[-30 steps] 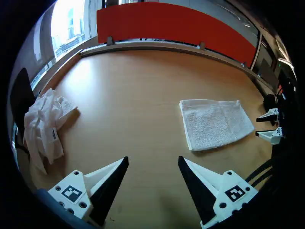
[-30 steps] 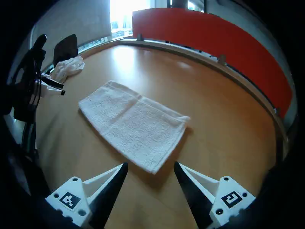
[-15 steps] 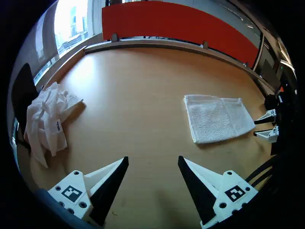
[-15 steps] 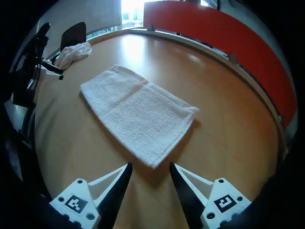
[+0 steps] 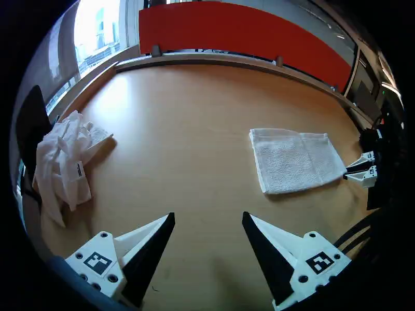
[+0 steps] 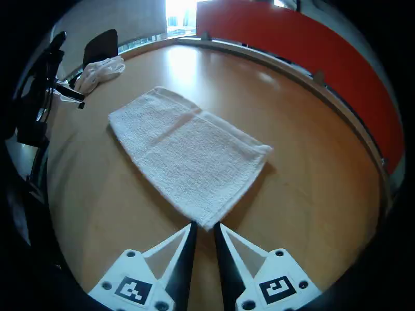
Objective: Fold towel
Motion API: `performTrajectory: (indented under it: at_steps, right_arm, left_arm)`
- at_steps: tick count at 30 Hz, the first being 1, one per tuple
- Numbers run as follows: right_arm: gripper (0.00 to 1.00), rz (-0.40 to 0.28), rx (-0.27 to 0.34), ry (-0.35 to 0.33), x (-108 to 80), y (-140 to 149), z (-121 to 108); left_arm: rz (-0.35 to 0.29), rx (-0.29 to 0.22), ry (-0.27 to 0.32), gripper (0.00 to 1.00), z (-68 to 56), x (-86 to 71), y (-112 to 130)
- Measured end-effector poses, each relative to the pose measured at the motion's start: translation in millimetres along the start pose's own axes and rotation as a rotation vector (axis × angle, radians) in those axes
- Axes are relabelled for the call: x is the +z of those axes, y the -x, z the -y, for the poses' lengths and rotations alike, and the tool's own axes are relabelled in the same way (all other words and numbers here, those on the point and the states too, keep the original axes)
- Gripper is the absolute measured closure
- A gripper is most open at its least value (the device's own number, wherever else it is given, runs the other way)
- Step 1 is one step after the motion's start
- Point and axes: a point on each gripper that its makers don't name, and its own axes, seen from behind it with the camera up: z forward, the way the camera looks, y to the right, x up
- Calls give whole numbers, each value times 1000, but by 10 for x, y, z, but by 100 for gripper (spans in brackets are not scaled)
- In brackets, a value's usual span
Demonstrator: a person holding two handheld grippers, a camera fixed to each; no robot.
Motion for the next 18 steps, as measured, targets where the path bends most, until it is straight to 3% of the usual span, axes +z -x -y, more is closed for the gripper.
performTrajectory:
  at_steps: [3, 12, 18]
  right_arm:
    - [91, -6, 4, 3, 1, -3, -8]
    - [92, -14, 32, 15, -88, 15, -2]
    - [92, -69, 57, 39, -262, -178, -27]
  left_arm:
    - [2, 2, -2, 3, 9, 0, 4]
    - [4, 6, -4, 3, 14, 6, -5]
    - [-1, 13, -1, 3, 10, 13, -58]
